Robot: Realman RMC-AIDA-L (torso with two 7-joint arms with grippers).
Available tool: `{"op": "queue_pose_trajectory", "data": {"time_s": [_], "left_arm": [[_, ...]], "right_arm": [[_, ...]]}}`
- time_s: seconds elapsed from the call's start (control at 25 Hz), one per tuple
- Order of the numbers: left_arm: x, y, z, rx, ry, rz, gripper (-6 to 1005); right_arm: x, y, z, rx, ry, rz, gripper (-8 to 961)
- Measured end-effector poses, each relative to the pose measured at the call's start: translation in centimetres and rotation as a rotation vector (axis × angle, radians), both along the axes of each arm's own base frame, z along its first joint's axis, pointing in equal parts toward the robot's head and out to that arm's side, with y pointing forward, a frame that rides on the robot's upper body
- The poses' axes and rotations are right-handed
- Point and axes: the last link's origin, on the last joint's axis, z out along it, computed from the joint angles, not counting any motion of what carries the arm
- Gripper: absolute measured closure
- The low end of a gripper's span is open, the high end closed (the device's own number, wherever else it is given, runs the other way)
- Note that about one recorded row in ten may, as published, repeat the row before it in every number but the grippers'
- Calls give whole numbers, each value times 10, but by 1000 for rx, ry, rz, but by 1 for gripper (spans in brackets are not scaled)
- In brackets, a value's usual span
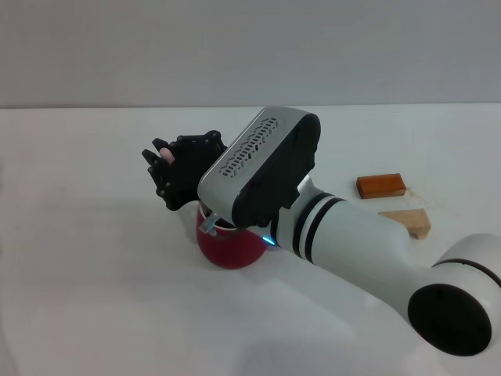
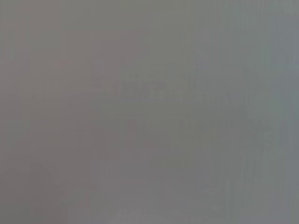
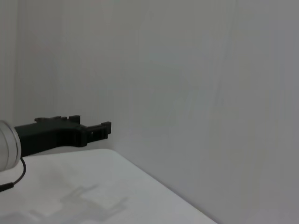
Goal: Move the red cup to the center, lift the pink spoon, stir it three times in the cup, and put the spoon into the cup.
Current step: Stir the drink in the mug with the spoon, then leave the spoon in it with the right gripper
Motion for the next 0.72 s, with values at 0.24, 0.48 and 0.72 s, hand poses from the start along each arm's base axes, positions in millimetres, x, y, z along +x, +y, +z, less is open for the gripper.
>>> {"op": "queue_pose_trajectory", "data": {"time_s": [0.24,0.48,0.72], "left_arm": [[-1,-2,-1,-1,-2,4,197],[-2,-2,-1,-1,-2,5,197],[-2,-3,-1,-1,-2,7,197]], "right_arm": [[-1,7,0,12,13,-1,822],[6,20,8,48,10,-26,822],[19,22,12,64,5,-63,822]]}}
